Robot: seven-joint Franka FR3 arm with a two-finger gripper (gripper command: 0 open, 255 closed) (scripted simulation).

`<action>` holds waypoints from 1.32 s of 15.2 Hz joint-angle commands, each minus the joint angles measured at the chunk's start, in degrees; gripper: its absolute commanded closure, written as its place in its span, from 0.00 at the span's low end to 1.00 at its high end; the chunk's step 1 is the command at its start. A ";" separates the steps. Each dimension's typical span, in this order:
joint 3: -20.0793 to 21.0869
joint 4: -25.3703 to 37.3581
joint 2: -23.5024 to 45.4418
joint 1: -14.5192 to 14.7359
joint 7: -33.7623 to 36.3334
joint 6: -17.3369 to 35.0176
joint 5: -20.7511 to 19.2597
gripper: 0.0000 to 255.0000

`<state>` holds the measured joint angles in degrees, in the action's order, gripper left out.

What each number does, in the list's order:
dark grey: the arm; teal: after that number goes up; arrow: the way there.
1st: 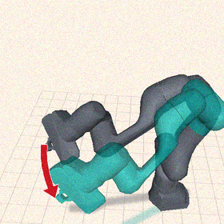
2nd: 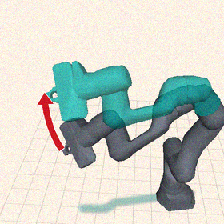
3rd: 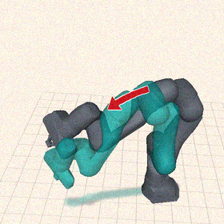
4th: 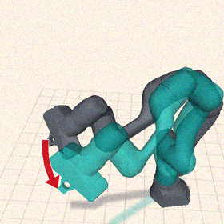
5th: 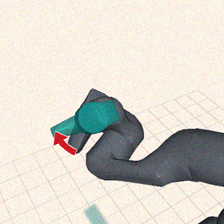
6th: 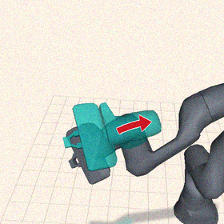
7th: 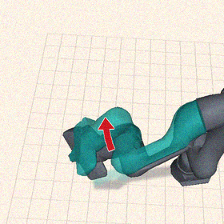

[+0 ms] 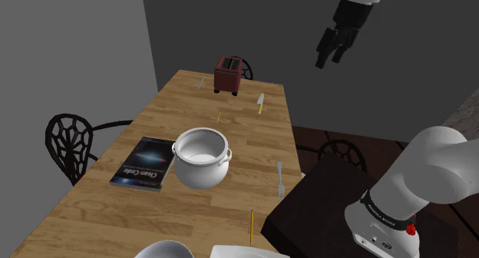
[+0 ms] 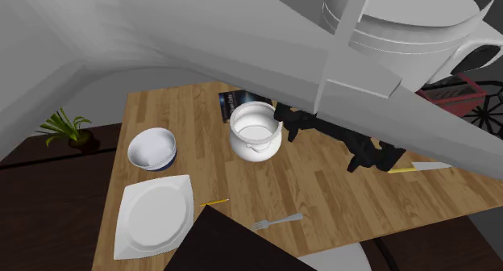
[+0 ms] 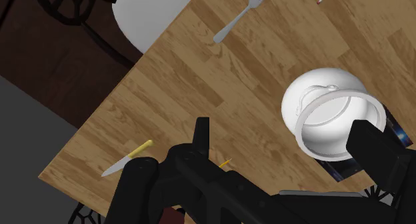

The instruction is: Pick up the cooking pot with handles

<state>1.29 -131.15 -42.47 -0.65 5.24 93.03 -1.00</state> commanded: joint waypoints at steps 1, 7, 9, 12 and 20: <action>0.00 0.00 0.00 0.00 0.00 0.00 0.00 0.00; 2.30 -3.27 7.82 0.68 2.67 10.30 1.18 0.00; 3.06 -3.76 10.95 0.89 3.55 13.66 1.45 0.00; 4.20 -3.91 16.08 1.14 4.89 18.56 1.68 0.00; 6.97 -0.95 31.70 1.66 8.84 30.15 0.93 0.00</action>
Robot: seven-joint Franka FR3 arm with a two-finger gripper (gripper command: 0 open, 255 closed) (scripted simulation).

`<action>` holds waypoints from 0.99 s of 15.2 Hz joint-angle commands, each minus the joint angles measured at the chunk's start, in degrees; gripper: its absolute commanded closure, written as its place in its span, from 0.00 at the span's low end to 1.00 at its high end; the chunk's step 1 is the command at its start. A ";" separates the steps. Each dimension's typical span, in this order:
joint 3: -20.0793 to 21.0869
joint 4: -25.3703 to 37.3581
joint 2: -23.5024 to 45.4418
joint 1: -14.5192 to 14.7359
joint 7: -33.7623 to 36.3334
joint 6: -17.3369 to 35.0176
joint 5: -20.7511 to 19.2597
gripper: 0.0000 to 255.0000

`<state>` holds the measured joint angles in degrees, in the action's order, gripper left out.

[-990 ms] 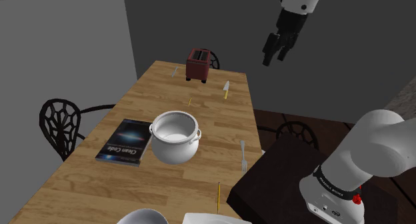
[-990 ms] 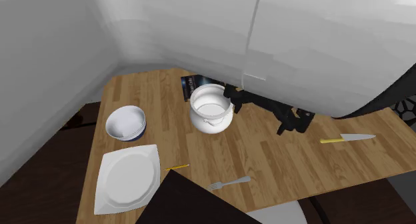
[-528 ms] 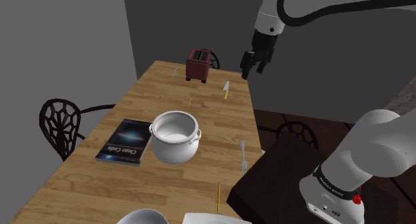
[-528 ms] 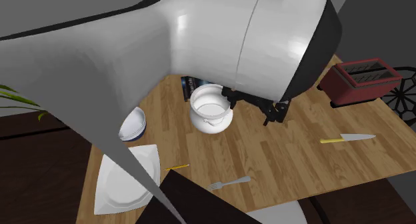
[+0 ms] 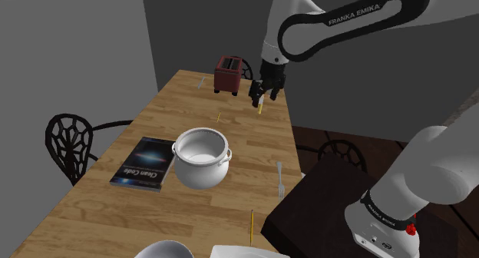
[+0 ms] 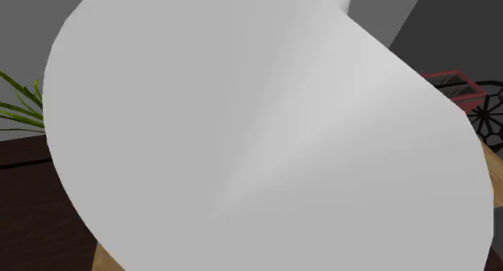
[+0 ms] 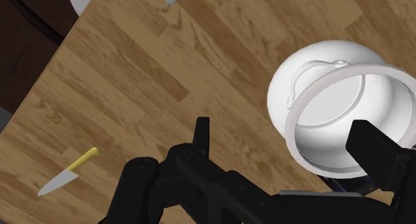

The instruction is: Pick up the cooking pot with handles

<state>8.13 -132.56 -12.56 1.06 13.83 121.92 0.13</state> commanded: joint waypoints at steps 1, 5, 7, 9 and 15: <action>0.42 1.17 3.89 0.02 0.81 2.50 -0.46 0.00; 1.36 4.75 12.48 0.42 3.13 6.90 -1.89 0.00; 1.62 6.97 16.86 0.76 4.33 8.72 -2.79 0.00; 1.76 9.48 21.27 1.19 5.52 10.29 -3.75 0.00; 1.42 18.76 34.63 3.11 8.61 13.38 -6.44 0.00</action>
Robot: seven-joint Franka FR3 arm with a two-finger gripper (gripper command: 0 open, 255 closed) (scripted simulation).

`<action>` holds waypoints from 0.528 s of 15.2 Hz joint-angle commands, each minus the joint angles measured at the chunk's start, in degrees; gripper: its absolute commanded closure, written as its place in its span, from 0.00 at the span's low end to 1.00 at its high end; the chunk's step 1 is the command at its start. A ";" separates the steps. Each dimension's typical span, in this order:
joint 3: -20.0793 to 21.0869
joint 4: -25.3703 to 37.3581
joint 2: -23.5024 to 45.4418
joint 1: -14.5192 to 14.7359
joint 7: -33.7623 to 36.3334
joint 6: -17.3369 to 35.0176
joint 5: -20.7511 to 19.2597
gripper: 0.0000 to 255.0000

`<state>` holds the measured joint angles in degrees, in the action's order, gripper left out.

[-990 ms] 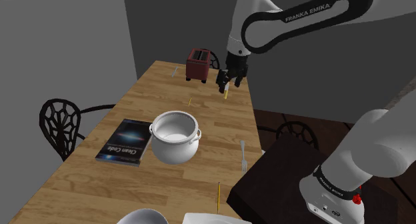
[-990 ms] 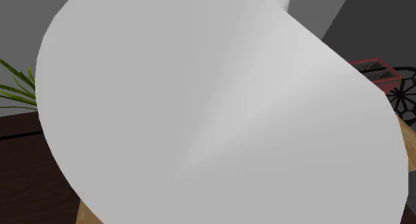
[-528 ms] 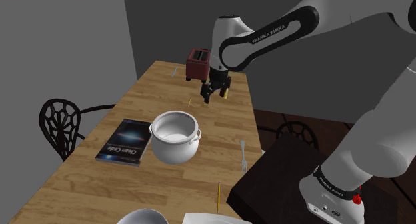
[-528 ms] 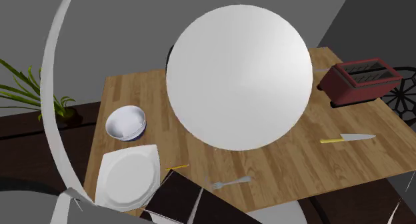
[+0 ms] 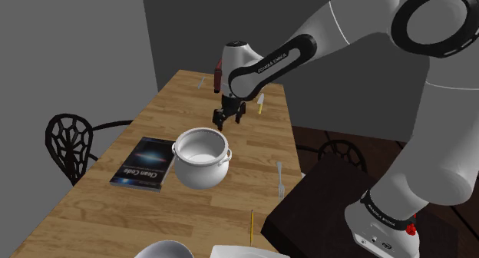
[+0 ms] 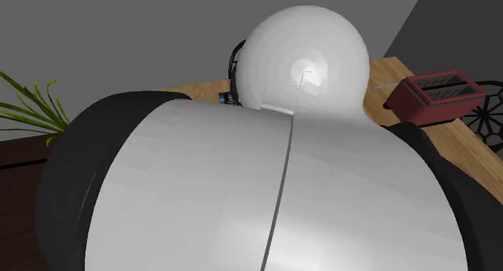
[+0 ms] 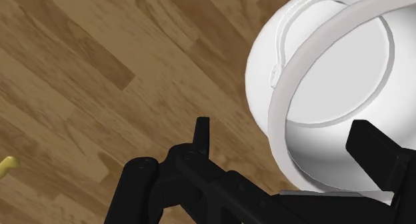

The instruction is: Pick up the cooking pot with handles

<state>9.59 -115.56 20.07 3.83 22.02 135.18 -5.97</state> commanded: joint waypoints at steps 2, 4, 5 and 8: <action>-0.32 5.44 6.48 1.11 1.21 0.61 -1.04 0.00; -0.57 8.55 10.00 1.75 1.72 0.81 -1.48 0.00; -0.66 8.54 10.54 1.82 1.80 1.36 -1.60 0.00; -0.93 8.57 12.20 2.01 2.04 2.97 -1.95 0.00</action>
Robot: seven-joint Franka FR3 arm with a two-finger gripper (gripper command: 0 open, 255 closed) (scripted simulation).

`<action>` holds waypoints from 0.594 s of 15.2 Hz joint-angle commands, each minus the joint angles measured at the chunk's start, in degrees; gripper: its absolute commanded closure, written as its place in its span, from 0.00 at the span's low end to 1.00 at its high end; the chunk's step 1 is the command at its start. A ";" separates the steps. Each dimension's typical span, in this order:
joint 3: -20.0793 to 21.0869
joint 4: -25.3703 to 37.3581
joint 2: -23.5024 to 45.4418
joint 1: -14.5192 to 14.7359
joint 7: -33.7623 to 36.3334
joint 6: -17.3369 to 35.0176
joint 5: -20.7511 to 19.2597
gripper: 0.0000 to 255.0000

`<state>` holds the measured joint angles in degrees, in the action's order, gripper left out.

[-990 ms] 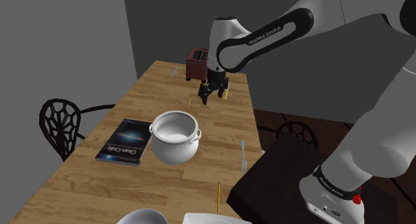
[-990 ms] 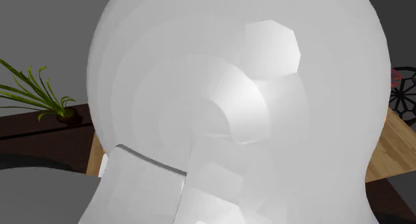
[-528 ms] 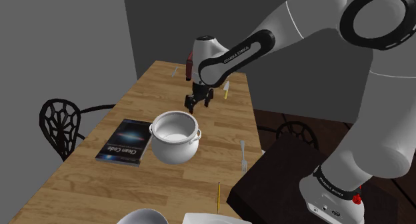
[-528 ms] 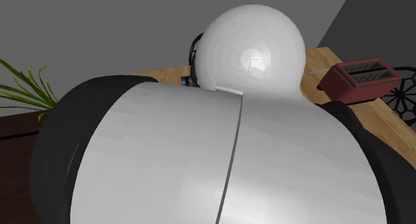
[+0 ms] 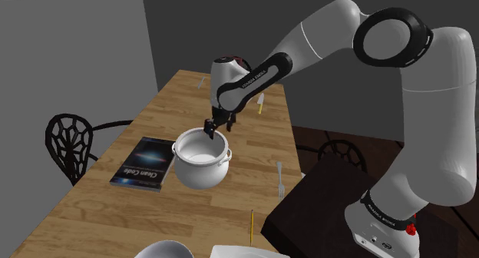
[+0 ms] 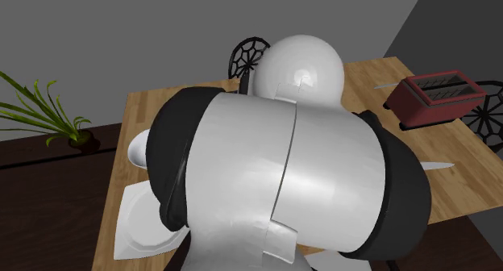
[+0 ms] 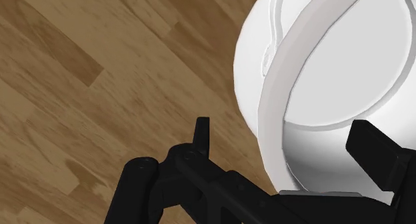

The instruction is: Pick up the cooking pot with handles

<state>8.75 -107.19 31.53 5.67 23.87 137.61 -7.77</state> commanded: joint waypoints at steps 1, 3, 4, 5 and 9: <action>-0.18 0.24 1.30 0.23 0.28 1.07 -0.27 0.00; -0.36 0.35 2.46 0.37 0.44 2.11 -0.51 0.00; -0.42 0.37 2.78 0.41 0.49 2.42 -0.58 0.00; -0.42 0.39 2.79 0.41 0.49 2.41 -0.58 0.00; -0.39 0.32 2.68 0.45 0.55 2.36 -0.57 1.00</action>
<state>8.36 -106.87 34.15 6.10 24.41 139.92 -8.32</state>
